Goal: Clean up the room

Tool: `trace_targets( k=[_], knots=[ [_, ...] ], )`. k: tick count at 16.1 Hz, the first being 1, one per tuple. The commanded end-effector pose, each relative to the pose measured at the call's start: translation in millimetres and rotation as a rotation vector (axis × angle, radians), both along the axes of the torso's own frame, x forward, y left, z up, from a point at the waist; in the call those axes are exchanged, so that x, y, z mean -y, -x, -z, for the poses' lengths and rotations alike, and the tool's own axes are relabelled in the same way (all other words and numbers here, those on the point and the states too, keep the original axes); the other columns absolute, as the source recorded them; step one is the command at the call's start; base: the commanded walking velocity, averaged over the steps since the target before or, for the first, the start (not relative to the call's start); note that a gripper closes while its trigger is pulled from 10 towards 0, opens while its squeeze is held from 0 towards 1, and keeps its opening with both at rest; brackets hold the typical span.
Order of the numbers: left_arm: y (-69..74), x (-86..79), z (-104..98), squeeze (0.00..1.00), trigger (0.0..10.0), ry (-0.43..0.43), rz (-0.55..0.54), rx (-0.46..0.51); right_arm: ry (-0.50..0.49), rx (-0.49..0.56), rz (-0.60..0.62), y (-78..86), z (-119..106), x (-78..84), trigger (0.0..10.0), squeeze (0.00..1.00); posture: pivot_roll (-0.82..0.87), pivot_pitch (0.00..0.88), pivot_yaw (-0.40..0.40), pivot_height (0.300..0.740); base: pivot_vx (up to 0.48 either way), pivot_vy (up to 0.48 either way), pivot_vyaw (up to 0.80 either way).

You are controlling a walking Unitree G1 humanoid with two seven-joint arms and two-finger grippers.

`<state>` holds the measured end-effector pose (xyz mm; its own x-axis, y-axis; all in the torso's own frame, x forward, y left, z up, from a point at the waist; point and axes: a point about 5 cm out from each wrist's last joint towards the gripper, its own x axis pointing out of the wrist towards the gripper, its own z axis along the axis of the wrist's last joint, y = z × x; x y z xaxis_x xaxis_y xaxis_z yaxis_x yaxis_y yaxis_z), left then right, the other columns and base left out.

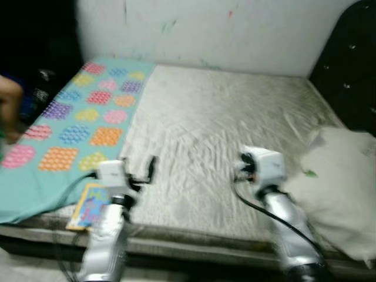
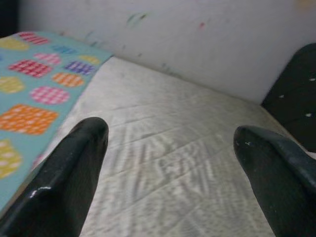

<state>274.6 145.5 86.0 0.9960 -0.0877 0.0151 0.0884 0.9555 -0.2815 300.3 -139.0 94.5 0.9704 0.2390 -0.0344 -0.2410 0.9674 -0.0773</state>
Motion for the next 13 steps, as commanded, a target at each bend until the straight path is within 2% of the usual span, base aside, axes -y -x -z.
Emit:
trace_targets(
  k=[1,5,13],
  knots=[
    [-1.2,7.0,-1.7,0.0,10.0,0.012,0.017,0.004,0.018,0.011,0.017,-1.9,-3.5,7.4,10.0,0.0,0.02,0.044,-0.012,0.74,0.0,0.48,0.0],
    [-1.6,8.9,-3.3,0.0,10.0,0.017,0.021,0.02,0.023,0.004,0.008,-1.5,-2.2,5.0,10.0,0.0,0.02,0.046,-0.007,0.74,0.0,0.48,0.0],
    [1.1,9.7,-10.4,0.0,10.0,0.045,0.069,0.07,0.021,-0.003,0.002,-1.0,-0.4,2.0,10.0,0.0,0.02,0.049,0.002,0.74,0.0,0.0,0.0]
  ],
)
